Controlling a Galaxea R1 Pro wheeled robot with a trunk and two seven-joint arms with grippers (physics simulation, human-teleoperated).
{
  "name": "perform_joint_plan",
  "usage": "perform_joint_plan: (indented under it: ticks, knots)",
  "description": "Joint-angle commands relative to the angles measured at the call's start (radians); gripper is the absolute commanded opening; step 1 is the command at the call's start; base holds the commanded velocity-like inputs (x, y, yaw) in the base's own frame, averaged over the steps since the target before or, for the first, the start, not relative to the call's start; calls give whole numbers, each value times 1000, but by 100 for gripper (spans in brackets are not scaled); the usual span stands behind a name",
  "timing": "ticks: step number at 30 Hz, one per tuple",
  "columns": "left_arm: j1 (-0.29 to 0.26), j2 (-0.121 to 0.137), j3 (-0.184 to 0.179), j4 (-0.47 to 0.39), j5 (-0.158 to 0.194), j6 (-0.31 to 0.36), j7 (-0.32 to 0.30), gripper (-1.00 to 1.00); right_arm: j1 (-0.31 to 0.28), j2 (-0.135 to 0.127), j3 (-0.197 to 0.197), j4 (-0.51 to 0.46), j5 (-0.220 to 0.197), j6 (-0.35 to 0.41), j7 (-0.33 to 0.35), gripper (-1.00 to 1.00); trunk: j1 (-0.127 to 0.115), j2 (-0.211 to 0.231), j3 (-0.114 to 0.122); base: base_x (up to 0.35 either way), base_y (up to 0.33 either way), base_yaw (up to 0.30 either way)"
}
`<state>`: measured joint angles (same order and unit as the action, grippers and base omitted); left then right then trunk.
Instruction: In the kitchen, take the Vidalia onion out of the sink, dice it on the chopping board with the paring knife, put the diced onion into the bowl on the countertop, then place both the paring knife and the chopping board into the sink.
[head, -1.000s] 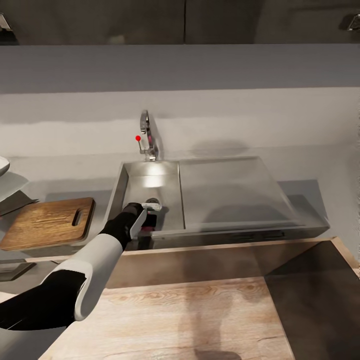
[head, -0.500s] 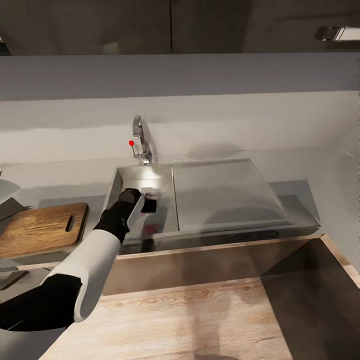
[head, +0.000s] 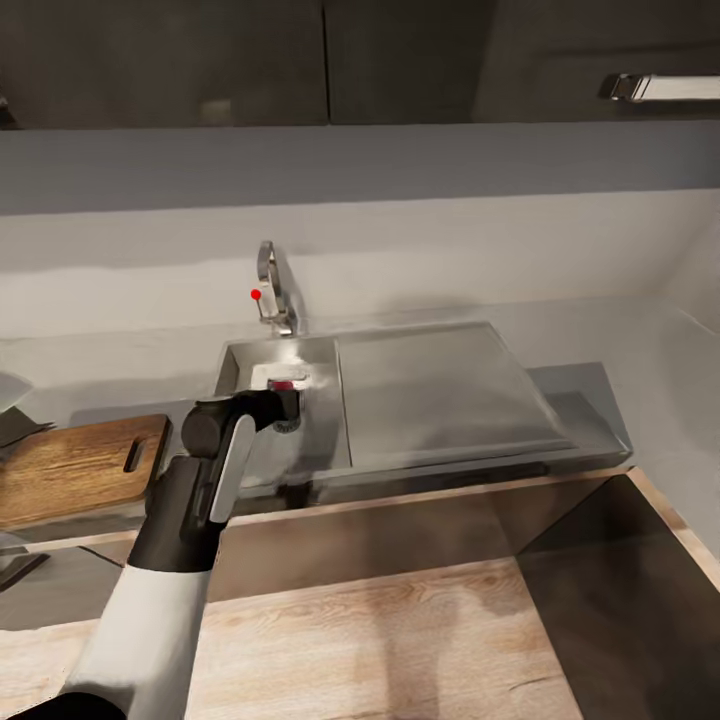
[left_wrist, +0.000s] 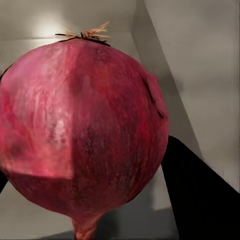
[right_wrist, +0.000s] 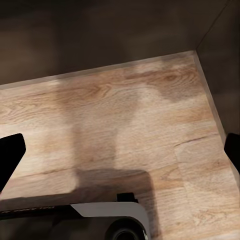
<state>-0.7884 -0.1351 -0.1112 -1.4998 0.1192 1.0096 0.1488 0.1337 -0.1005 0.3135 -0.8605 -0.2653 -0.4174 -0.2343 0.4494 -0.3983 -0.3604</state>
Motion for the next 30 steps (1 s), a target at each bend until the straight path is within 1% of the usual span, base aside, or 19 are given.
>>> perform_joint_plan:
  ticks: [1, 6, 12, 16, 22, 30]
  knots:
    - [2, 0, -1, -5, 9, 4, 8, -100, 0, -1, 6, -2, -8, -3, -6, 100, 1, -2, 0, -59, 86, 91]
    - [12, 0, -1, -24, 10, 4, 8, -100, 0, -1, 6, -2, -8, -3, -7, 100, 1, -2, 7, -170, 185, 161]
    - [12, 0, -2, -25, 10, 4, 8, -100, 0, -1, 6, -1, -7, -3, -8, 100, 1, -2, 15, -221, 236, 208]
    - [12, 0, -2, -25, 10, 4, 8, -100, 0, -1, 6, 0, -7, -3, -8, 100, 1, -2, 20, -112, 283, 216]
    - [12, 0, -2, -24, 10, 4, 8, -100, 0, -1, 5, 0, -8, -3, -8, 100, 1, -2, 27, 12, 311, 202]
    - [13, 0, -2, -17, 15, 5, 8, -100, 0, -2, 3, 0, -8, -3, -8, 100, 1, -2, 28, 190, 277, 29]
